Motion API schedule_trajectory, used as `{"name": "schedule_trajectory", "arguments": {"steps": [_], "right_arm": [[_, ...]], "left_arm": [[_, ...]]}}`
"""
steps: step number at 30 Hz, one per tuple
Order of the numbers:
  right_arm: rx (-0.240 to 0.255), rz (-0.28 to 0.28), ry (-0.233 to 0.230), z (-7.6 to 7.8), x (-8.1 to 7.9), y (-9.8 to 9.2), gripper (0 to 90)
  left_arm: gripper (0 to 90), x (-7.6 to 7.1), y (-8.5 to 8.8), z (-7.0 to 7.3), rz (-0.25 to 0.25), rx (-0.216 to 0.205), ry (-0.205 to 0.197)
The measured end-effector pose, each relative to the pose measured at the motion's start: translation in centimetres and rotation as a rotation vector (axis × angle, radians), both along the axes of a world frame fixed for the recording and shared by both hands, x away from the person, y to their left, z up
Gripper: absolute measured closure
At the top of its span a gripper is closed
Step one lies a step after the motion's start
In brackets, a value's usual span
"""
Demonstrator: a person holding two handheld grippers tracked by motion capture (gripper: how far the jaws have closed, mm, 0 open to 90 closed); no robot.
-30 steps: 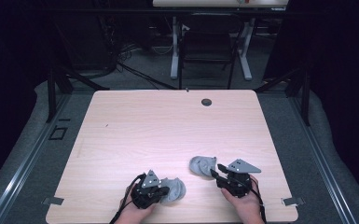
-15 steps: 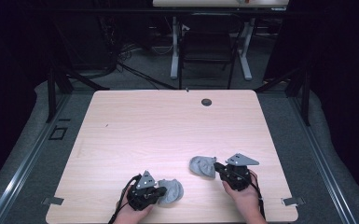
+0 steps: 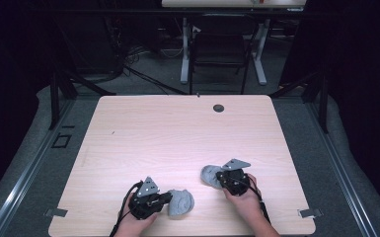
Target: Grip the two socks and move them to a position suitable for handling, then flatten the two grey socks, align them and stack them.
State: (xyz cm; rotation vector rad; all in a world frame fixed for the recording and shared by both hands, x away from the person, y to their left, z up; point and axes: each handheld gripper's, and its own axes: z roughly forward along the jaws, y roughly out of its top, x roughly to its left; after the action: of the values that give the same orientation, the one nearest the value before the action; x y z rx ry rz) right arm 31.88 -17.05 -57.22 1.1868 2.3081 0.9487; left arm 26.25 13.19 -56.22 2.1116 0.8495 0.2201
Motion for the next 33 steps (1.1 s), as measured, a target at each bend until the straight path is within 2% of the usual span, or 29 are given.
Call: {"name": "schedule_trajectory", "arguments": {"steps": [8, 27, 33], "right_arm": [[0.006, 0.025, -0.001, -0.3, 0.3, 0.8, 88.1], [0.049, 0.111, 0.002, -0.6, 1.0, 4.8, 87.9], [0.073, 0.105, -0.006, -0.8, 1.2, 5.5, 87.6]], "left_arm": [[84.3, 0.0, 0.2, 0.1, 0.007, -0.003, -0.004], [84.0, 0.1, 0.3, 0.0, 0.005, -0.005, -0.001], [83.9, 0.1, 0.3, 0.0, 0.002, -0.005, -0.002]]}}
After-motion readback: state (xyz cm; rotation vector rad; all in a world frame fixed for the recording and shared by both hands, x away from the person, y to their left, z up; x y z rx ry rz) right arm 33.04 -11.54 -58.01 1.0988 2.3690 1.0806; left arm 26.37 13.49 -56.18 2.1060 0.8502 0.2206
